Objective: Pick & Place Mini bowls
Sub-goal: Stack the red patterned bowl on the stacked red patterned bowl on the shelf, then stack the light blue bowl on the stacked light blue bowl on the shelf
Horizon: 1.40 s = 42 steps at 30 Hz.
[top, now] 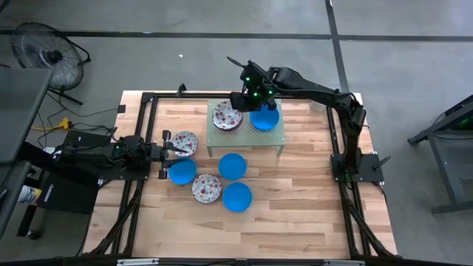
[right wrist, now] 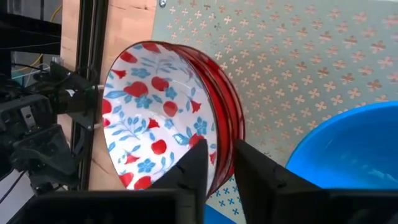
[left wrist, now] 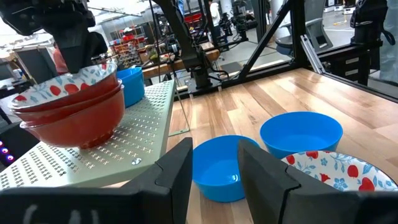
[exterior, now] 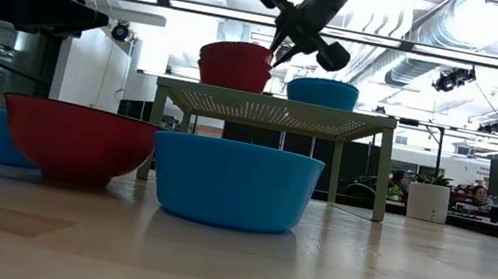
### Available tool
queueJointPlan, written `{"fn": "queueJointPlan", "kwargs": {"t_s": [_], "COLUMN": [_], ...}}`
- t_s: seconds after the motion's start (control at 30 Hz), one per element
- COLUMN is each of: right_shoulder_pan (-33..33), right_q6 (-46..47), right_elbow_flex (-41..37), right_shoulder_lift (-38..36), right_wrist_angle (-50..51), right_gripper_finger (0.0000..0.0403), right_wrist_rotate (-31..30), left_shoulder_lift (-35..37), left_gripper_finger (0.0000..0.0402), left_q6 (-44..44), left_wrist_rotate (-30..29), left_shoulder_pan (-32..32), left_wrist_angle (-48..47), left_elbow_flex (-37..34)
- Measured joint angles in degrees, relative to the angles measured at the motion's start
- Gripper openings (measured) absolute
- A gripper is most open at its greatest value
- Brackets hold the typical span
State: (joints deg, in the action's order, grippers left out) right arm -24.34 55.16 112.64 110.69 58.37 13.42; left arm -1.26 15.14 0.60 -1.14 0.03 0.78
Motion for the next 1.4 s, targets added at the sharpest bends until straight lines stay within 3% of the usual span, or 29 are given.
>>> {"fn": "queueJointPlan", "kwargs": {"t_s": [0.23,0.57,0.93,1.4], "right_shoulder_pan": [0.00,1.92,8.53,21.31], "right_q6": [-0.06,-1.90,-2.66,0.17], "right_elbow_flex": [0.00,3.31,8.34,8.43], "right_shoulder_lift": [-0.08,-0.54,-0.55,-0.56], "right_wrist_angle": [-1.40,0.94,13.90,25.36], "right_gripper_finger": [0.0098,0.0101,0.0101,0.0101], "right_wrist_rotate": [0.01,-2.08,-5.83,-9.88], "left_shoulder_lift": [0.00,0.00,0.00,0.00], "left_gripper_finger": [0.0124,0.0124,0.0124,0.0124], "left_q6": [0.00,0.00,0.01,0.00], "left_wrist_rotate": [0.00,0.00,0.00,-0.02], "left_shoulder_pan": [0.02,0.01,0.00,0.02], "left_wrist_angle": [0.01,0.00,0.00,0.00], "left_elbow_flex": [0.00,0.00,0.00,0.00]}}
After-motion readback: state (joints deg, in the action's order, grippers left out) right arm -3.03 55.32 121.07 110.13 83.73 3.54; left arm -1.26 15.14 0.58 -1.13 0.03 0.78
